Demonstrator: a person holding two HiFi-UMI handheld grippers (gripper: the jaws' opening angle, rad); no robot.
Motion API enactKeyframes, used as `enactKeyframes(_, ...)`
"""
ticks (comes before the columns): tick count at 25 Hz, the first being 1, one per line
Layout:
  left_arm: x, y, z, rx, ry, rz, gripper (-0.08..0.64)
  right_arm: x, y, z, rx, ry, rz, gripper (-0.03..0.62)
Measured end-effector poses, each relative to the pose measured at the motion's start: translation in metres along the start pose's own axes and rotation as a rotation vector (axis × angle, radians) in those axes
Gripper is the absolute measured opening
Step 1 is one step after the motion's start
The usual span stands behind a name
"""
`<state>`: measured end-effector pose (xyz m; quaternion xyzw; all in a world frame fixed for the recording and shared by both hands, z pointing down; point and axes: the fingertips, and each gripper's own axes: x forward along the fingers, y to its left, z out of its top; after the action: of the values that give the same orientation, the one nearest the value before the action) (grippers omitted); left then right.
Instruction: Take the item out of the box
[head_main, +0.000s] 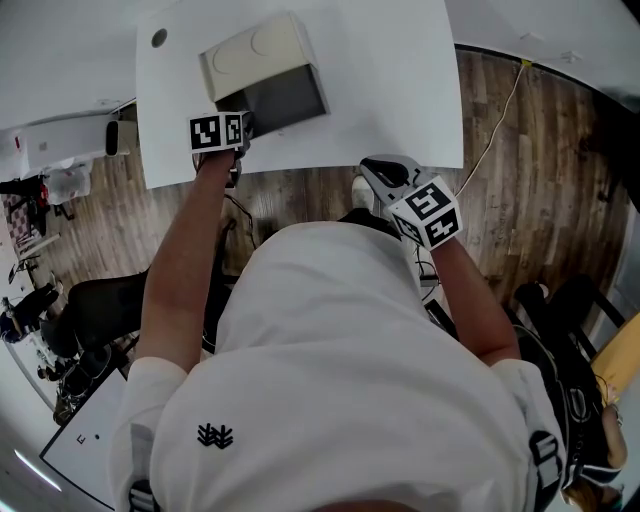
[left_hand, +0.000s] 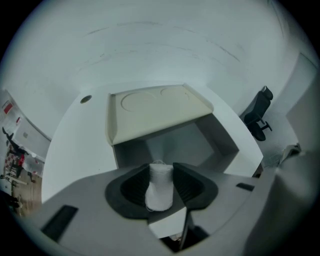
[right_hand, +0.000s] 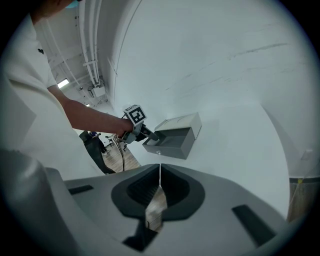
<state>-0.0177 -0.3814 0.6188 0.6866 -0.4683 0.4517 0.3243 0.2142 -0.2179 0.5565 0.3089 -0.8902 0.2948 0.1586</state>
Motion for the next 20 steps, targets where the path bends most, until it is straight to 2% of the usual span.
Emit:
enactKeyframes(10,-0.042,-0.017,0.016,-0.014,-0.179,-0.087,0.150,0.015,0.021,0.004,-0.051,0.026,0.043,0.009)
enactKeyframes(20,-0.112,-0.030,0.011,0.023,-0.363,-0.166,0.150,0.037,0.065,0.007,-0.133,0.072,0.093,0.009)
